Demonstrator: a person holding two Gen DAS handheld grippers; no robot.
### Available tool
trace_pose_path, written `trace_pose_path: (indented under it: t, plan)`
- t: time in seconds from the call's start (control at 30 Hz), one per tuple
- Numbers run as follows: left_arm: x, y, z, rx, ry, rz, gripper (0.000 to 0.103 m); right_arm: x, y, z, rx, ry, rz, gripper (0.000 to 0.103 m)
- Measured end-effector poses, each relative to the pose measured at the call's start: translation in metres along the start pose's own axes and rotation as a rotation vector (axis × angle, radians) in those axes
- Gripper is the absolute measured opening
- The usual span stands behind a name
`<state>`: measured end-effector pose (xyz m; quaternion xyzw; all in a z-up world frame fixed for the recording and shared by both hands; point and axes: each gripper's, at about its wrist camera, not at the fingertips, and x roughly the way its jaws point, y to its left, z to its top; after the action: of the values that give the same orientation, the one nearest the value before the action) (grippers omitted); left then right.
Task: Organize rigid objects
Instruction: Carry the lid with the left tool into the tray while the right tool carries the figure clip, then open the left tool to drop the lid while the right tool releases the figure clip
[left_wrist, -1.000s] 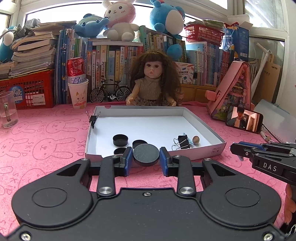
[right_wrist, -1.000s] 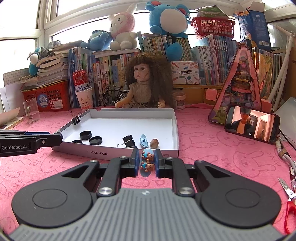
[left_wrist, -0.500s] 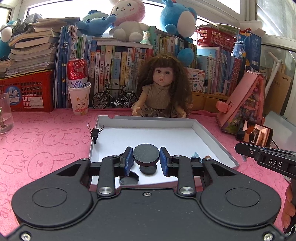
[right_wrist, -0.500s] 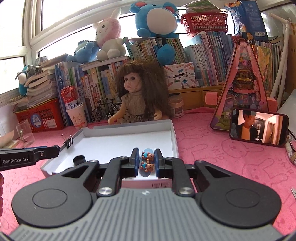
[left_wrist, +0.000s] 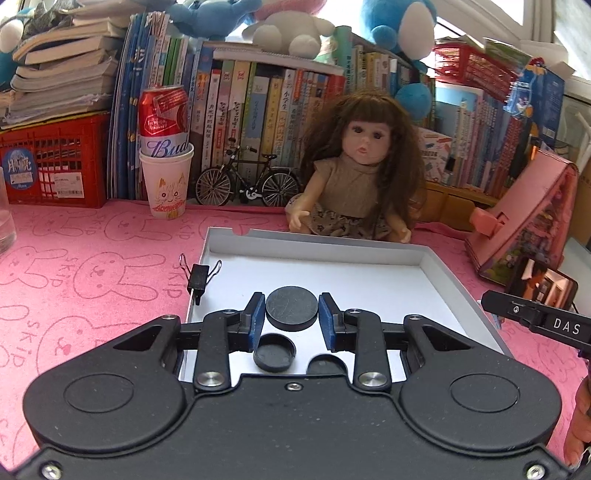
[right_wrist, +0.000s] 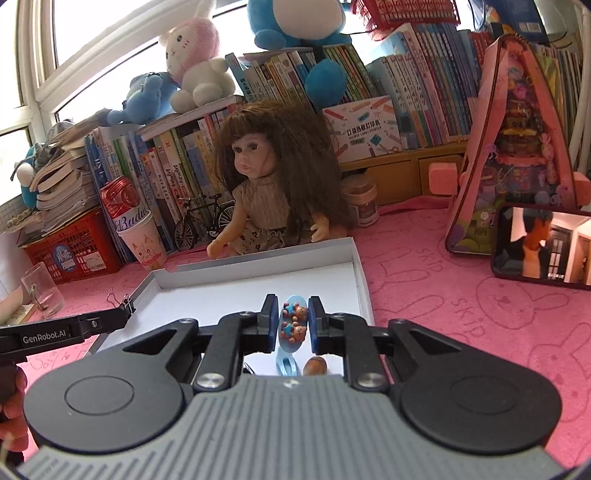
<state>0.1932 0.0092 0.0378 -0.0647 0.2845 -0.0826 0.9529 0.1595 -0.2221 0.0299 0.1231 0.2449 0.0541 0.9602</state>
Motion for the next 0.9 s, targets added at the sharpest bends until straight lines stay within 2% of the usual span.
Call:
trace_pose_path:
  t: [0.43,0.9]
  plan:
    - [0.040,0.002,0.010,0.012,0.041,0.026,0.029,0.037,0.007,0.006,-0.037,0.060,-0.025,0.021]
    - [0.055,0.000,0.006,0.017,0.062,0.027,0.029,0.054,0.005,0.002,-0.035,0.094,-0.024,0.021]
